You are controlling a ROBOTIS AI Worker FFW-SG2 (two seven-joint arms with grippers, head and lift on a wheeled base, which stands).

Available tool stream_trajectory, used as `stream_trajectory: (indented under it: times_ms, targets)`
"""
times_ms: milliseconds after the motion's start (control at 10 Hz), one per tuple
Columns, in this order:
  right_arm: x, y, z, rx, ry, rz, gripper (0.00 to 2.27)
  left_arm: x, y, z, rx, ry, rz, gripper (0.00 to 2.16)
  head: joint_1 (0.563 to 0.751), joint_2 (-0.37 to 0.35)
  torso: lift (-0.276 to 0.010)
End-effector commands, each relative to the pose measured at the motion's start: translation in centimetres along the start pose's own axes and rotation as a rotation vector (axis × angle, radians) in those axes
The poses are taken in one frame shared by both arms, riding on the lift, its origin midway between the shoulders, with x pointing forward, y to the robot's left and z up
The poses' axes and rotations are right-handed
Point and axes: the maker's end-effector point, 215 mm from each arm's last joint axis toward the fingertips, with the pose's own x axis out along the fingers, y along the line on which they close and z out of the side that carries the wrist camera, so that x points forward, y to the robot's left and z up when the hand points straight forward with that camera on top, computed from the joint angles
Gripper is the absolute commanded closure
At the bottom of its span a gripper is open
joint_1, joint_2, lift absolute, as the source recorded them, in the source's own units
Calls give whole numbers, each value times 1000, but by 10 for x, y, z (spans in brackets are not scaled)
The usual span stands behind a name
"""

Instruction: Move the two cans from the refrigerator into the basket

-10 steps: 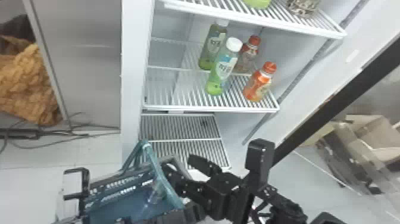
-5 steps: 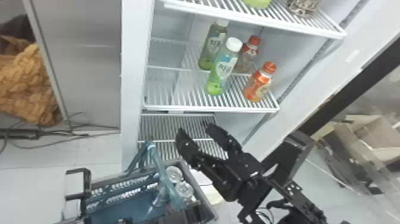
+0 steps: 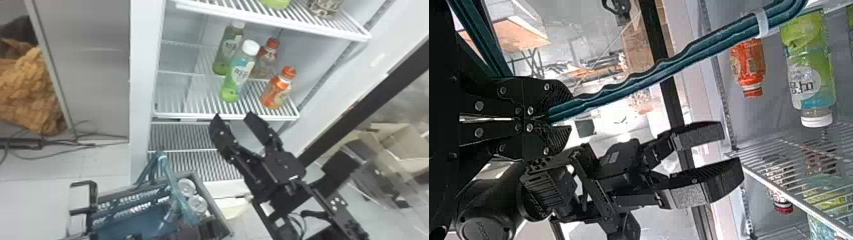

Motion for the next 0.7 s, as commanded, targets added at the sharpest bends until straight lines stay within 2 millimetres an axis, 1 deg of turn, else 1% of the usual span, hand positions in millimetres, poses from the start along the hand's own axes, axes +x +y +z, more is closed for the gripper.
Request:
stream_trajectory:
  times_ms: [0,200,500,600]
  targets:
    - [-3,-9,16,-42,-47,-30,340,0,0,0,-1,0,1,1205,695,-350,-276]
    - [-8,-20,37,-97,-125,-76,340,0,0,0,-1,0,1,1205,695,-350,-276]
    - [-15,-38,42,-133,-170,-142,340,0,0,-1,-3,2,1,1205,695,-350,-276]
    - [-17,-46,39,-146,-182,-167,340,0,0,-1,-1,5,1,1205,695,-350,-276]
